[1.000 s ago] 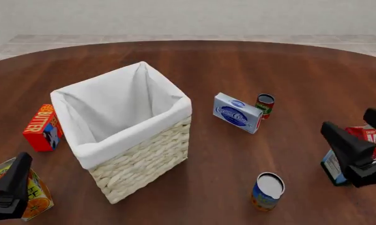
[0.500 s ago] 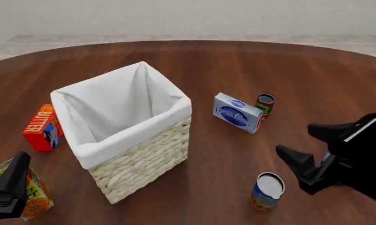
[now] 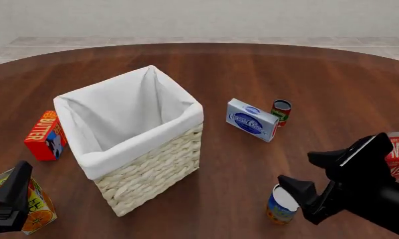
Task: Pick up the alphabet soup and the tomato sauce, and put them in the basket.
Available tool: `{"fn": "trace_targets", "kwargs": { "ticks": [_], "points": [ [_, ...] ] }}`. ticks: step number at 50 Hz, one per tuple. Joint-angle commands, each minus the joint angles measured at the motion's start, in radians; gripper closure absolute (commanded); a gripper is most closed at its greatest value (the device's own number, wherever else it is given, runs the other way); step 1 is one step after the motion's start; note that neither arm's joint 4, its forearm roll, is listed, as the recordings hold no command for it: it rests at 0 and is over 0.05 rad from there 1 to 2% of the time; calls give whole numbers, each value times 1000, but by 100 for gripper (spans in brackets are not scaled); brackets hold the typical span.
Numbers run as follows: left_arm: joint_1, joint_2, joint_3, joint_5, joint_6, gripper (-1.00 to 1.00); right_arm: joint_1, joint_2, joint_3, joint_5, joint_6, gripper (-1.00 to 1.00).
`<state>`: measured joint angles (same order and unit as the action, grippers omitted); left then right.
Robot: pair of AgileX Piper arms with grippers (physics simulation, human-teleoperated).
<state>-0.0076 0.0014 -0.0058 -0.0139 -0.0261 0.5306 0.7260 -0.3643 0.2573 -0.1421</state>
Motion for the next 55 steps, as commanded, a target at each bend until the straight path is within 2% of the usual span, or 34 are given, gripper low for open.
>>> {"fn": "trace_targets", "kwargs": {
  "ticks": [1, 14, 23, 27, 37, 47, 55],
  "points": [
    [0, 0, 0, -1, -2, -100, 26, 14, 31, -1, 27, -100],
    [0, -1, -1, -3, -1, -100, 5, 22, 63, -11, 25, -100],
    [-2, -1, -3, -4, 2, -100, -17, 11, 104, -21, 5, -100],
    [-2, -1, -3, -4, 4, -100, -13, 11, 115, -28, 19, -100],
    [-3, -1, -2, -3, 6, -100, -21, 51, 153, -86, 22, -100],
    [-3, -1, 0, -2, 8, -100, -44, 138, 188, -192, 14, -100],
    [-3, -1, 0, -3, 7, -100, -58, 165, 202, -226, 7, -100]
  ]
}}
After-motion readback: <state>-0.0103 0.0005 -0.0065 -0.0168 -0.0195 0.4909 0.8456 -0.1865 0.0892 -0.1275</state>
